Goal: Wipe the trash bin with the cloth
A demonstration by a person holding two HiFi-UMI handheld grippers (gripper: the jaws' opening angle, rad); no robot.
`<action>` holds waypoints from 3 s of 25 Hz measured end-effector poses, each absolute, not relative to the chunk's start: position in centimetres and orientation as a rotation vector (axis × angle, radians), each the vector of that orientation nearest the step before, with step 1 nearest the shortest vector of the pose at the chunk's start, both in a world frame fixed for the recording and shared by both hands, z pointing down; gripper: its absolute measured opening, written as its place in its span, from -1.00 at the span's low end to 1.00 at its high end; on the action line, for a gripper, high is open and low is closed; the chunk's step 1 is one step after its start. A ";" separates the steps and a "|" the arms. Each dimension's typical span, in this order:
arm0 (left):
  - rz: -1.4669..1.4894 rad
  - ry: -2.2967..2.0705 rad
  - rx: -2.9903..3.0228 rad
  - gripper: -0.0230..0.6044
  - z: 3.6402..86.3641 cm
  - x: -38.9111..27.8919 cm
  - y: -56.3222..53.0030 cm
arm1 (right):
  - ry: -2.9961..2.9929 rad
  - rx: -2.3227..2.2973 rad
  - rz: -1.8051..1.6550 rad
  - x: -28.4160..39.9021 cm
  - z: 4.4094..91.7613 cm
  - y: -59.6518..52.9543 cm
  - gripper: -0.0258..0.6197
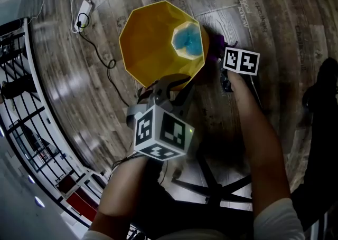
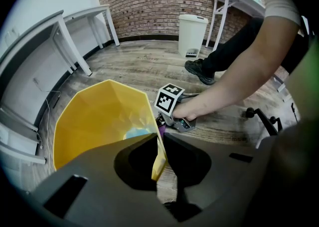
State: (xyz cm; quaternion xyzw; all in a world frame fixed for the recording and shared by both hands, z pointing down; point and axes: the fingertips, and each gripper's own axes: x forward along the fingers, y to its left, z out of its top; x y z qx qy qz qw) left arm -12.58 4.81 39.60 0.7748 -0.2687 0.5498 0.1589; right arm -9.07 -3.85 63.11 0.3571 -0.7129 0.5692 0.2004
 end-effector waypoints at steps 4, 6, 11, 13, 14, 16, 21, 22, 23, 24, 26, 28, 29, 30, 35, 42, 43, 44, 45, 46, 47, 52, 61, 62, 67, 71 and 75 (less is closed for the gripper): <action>1.560 -0.776 2.202 -0.80 39.7 -12.7 4.8 | -1.959 1.016 1.570 -9.0 63.3 -4.1 -0.49; 1.559 -0.779 2.194 -0.80 39.8 -12.8 4.9 | -1.951 1.028 1.556 -8.3 62.5 -3.9 -0.48; 1.530 -0.804 2.149 -0.80 40.1 -13.0 5.1 | -1.988 1.052 1.597 -5.2 58.5 -1.9 -0.48; 1.491 -0.846 2.113 -0.80 40.1 -12.9 4.8 | -2.000 1.061 1.627 -3.8 56.9 -1.0 -0.49; 1.469 -0.865 2.098 -0.80 40.0 -12.7 4.6 | -2.003 1.071 1.641 -3.0 56.3 -0.7 -0.49; 1.444 -0.885 2.083 -0.80 40.0 -12.2 4.3 | -2.006 1.097 1.676 -1.9 55.1 -0.4 -0.48; 1.425 -0.890 2.063 -0.80 39.7 -11.0 3.1 | -2.053 1.098 1.705 -1.8 52.4 -0.4 -0.48; 1.424 -0.898 2.064 -0.80 39.6 -10.7 2.5 | -2.066 1.090 1.700 -2.0 52.0 -0.5 -0.49; 1.427 -0.907 2.069 -0.80 39.5 -10.3 1.9 | -2.077 1.085 1.697 -2.1 51.6 -0.6 -0.49; 1.428 -0.914 2.077 -0.80 39.5 -10.0 1.5 | -2.085 1.082 1.697 -2.2 51.3 -0.6 -0.48; 1.406 -0.924 2.099 -0.80 39.4 -9.2 0.8 | -2.094 1.081 1.701 -2.1 50.8 -0.6 -0.48; 1.356 -0.920 2.138 -0.79 38.9 -8.3 0.3 | -2.097 1.085 1.699 -1.9 50.5 -0.6 -0.48; 1.344 -0.906 2.165 -0.75 38.5 -8.0 0.3 | -2.097 1.089 1.697 -1.8 50.3 -0.6 -0.48; 1.350 -0.885 2.196 -0.71 38.1 -7.8 0.5 | -2.097 1.093 1.697 -1.6 50.1 -0.6 -0.49; 1.525 -0.777 2.256 -0.57 35.5 -10.0 3.4 | -2.121 1.106 1.694 -0.9 49.1 -0.6 -0.48; 1.798 -0.690 2.247 -0.58 38.7 -12.6 3.7 | -2.209 1.130 1.807 -1.2 46.4 -0.8 -0.48; 1.812 -0.687 2.254 -0.58 39.0 -12.5 3.6 | -2.230 1.134 1.816 -1.2 45.8 -0.9 -0.48; 1.814 -0.684 2.256 -0.59 39.3 -12.5 3.7 | -2.253 1.135 1.827 -1.2 45.1 -1.0 -0.48; 1.809 -0.685 2.255 -0.67 39.5 -12.5 3.8 | -2.276 1.130 1.841 -1.3 44.4 -1.1 -0.48; 1.803 -0.687 2.253 -0.79 39.6 -12.5 3.8 | -2.300 1.121 1.857 -1.5 43.7 -1.3 -0.48; 1.797 -0.685 2.254 -0.83 39.7 -12.4 3.7 | -2.325 1.108 1.870 -1.7 43.0 -1.5 -0.48; 1.744 -0.630 2.283 -0.88 39.8 -10.9 3.5 | -2.473 1.011 1.894 -3.2 39.1 -2.1 -0.48; 1.678 -0.627 2.287 -0.89 39.6 -10.3 3.3 | -2.670 0.907 1.826 -3.4 35.2 -2.2 -0.48; 1.675 -0.627 2.286 -0.89 39.6 -10.3 3.3 | -2.662 0.901 1.805 -3.8 35.6 -2.1 -0.49; 1.645 -0.620 2.299 -0.89 39.6 -10.2 3.1 | -2.635 0.896 1.849 -4.3 37.3 -2.5 -0.48; 1.626 -0.622 2.302 -0.89 39.6 -10.2 3.2 | -2.650 0.893 1.848 -4.4 37.4 -2.6 -0.48; 1.618 -0.620 2.300 -0.89 39.5 -10.1 3.2 | -2.657 0.915 1.874 -4.2 37.3 -2.5 -0.48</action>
